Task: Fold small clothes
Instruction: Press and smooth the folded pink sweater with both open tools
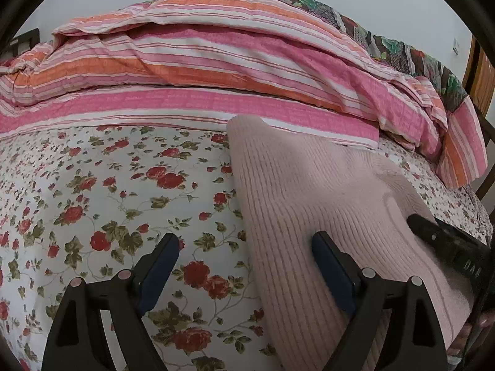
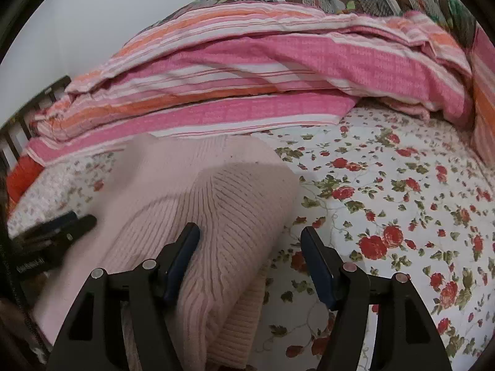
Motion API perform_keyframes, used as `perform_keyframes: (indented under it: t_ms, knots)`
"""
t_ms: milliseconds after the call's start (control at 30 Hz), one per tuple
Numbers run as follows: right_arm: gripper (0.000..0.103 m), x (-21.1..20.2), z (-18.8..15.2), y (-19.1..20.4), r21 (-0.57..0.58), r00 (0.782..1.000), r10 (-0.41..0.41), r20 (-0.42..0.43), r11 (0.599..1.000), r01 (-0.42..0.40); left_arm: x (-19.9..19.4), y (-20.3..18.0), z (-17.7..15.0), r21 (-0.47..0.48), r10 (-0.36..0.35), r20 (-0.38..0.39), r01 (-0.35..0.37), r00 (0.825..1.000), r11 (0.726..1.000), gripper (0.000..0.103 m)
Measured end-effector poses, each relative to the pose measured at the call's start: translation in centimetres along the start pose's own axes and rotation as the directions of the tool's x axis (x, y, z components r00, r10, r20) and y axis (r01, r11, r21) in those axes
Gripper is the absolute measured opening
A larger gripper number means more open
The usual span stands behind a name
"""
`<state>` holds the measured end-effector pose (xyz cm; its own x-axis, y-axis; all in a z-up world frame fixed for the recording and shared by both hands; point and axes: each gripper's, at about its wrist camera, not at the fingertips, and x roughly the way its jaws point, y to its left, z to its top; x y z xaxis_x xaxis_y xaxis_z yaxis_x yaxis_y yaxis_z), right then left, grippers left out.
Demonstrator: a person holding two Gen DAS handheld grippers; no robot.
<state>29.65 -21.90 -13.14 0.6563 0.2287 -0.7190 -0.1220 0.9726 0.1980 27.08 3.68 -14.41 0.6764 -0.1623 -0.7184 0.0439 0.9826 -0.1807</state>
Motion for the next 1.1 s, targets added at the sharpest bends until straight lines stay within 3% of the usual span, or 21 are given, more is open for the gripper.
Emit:
perform_keyframes:
  t_ms: [167, 233, 267, 367, 533, 700, 800, 867, 1000, 1100]
  knots:
    - [0.038, 0.8, 1.0, -0.1, 0.034, 0.998, 0.059, -0.012, 0.998, -0.059, -0.3, 0.8, 0.3, -0.047, -0.051, 0.000, 0.051, 0.999, 0.998, 0.088]
    - [0.013, 0.4, 1.1, 0.6, -0.007, 0.998, 0.051, 0.020, 0.999, -0.051, -0.5, 1.4, 0.4, -0.076, -0.076, -0.003, 0.075, 0.997, 0.994, 0.088]
    - [0.012, -0.3, 1.0, 0.9, -0.034, 0.998, 0.045, 0.052, 0.998, -0.043, -0.7, 1.4, 0.5, -0.081, -0.081, 0.002, 0.081, 0.997, 0.993, 0.087]
    - [0.011, -2.7, 0.7, 1.4, -0.088, 0.983, 0.078, 0.168, 0.994, -0.064, -1.1, 1.0, 0.7, -0.062, -0.079, 0.014, 0.080, 0.997, 0.995, 0.085]
    - [0.010, 1.0, 0.4, -0.1, -0.020, 0.999, -0.043, 0.028, 0.999, 0.044, -0.4, 0.0, 0.6, -0.031, -0.053, -0.010, 0.053, 0.999, 0.998, 0.087]
    - [0.017, 0.2, 0.3, 1.3, -0.093, 0.991, -0.128, 0.039, 0.987, 0.131, -0.7, -0.2, 0.4, -0.033, -0.033, -0.018, 0.033, 0.999, 0.999, 0.087]
    - [0.029, -1.5, 0.1, 1.2, -0.072, 0.990, -0.118, 0.073, 0.990, 0.123, -1.3, 0.2, 0.2, -0.037, -0.048, -0.018, 0.048, 0.999, 0.998, 0.087]
    - [0.029, -2.4, -0.3, 1.0, -0.055, 0.994, -0.082, 0.079, 0.995, 0.086, -1.6, 0.3, 0.0, -0.042, -0.052, -0.019, 0.051, 0.998, 0.998, 0.086]
    - [0.029, -3.0, -1.3, 1.3, -0.081, 0.990, -0.127, 0.056, 0.988, 0.131, -2.6, 0.2, -0.3, -0.043, -0.046, -0.026, 0.045, 0.999, 0.998, 0.086]
    - [0.029, -4.2, -1.6, 1.3, -0.060, 0.992, -0.117, 0.051, 0.991, 0.120, -3.7, -0.1, -0.7, -0.034, -0.036, -0.026, 0.035, 0.999, 0.999, 0.085]
